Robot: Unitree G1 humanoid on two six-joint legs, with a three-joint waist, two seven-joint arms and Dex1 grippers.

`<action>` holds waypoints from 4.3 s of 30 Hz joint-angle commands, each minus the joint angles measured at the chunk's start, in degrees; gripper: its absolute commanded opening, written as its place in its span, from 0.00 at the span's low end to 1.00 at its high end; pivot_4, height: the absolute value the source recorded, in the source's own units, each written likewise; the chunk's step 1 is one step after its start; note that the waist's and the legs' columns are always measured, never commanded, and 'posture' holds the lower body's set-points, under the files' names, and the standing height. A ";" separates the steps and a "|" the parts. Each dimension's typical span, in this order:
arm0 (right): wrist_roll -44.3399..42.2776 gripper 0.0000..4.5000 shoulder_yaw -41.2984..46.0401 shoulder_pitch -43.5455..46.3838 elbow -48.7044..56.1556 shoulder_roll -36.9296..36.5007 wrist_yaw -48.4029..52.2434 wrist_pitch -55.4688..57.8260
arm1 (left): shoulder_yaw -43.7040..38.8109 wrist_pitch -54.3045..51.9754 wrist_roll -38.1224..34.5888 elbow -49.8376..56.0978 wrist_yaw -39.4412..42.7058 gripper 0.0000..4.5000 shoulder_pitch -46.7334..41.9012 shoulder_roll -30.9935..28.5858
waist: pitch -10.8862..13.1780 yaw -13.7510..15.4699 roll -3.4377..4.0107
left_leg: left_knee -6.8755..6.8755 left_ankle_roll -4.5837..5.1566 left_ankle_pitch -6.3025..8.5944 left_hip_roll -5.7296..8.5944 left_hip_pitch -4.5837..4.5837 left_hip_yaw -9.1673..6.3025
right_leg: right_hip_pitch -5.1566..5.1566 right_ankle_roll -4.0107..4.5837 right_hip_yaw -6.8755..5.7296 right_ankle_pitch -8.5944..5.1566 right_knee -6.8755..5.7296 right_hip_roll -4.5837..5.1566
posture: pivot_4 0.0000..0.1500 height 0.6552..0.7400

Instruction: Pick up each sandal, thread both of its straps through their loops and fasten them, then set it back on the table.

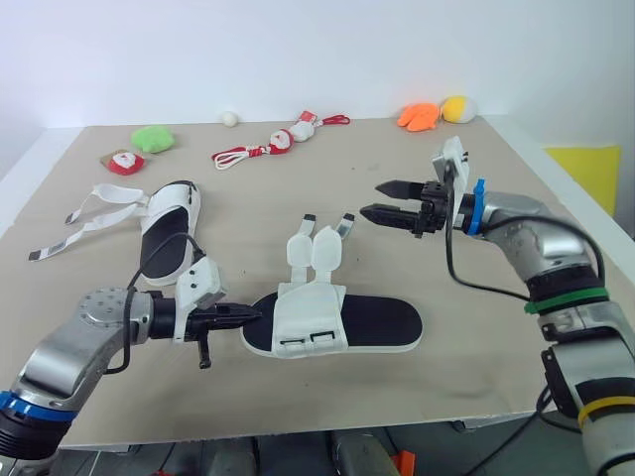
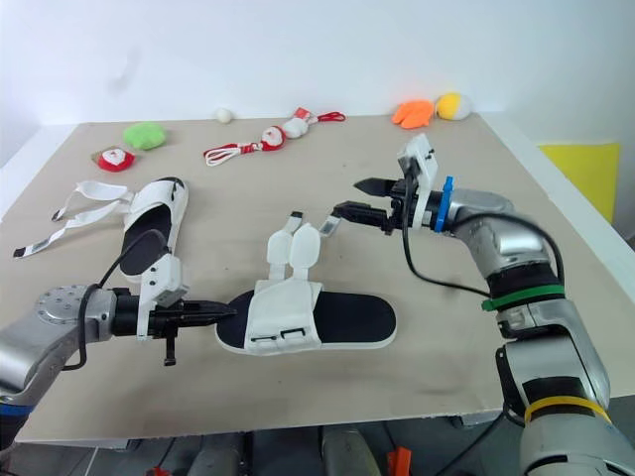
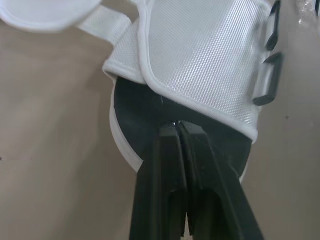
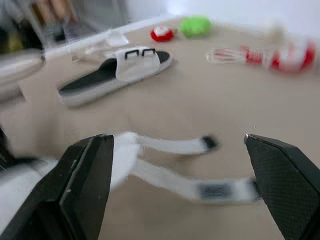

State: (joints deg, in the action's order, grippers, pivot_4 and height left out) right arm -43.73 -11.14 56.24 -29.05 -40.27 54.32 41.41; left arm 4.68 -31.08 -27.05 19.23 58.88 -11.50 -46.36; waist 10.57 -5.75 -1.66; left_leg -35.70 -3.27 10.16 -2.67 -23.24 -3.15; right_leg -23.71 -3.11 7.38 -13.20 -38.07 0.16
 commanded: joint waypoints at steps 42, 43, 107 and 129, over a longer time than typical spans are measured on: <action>12.74 0.01 14.67 2.28 1.36 23.98 3.86 -0.96 | 2.58 4.01 5.90 -1.99 -0.92 0.00 0.59 1.15 | 0.01 -0.32 0.04 | 0.27 0.34 0.19 -0.02 -0.19 -0.02 | -0.25 -0.54 -0.02 -0.12 0.01 -0.09 | 1.00 1.00; 13.18 0.01 13.15 0.60 5.76 23.62 5.84 -3.23 | 2.62 3.98 5.92 -2.04 -0.90 0.00 0.50 1.16 | 0.01 -0.23 0.04 | 0.29 0.33 0.20 -0.04 -0.19 -0.06 | -0.25 -0.56 -0.08 -0.16 0.00 -0.10 | 1.00 1.00; -60.54 0.99 -14.10 -22.55 54.82 -8.41 -54.44 26.13 | 3.48 -4.16 2.21 3.24 -1.67 0.00 1.82 3.45 | -0.12 1.47 -0.17 | 0.27 0.09 0.45 0.02 -0.29 -0.02 | -0.27 0.07 -0.17 -0.71 0.07 0.15 | 1.00 1.00; -69.27 0.09 -21.33 -18.44 55.20 -4.30 -72.49 22.48 | 2.77 -6.73 0.36 4.57 -2.03 0.00 1.66 2.80 | -0.12 1.43 -0.17 | 0.29 0.12 0.46 -0.02 -0.51 -0.05 | -0.50 0.06 -0.19 -0.71 0.08 0.11 | 1.00 1.00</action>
State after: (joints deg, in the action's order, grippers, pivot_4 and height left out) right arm -111.70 -32.58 36.92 24.58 -44.99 -17.45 64.85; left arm 6.44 -37.40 -26.78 23.22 56.53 -10.48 -43.09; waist 10.45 -4.32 -1.83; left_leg -35.41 -3.15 10.62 -2.69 -23.75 -3.19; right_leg -24.21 -3.06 7.19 -13.90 -37.98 0.26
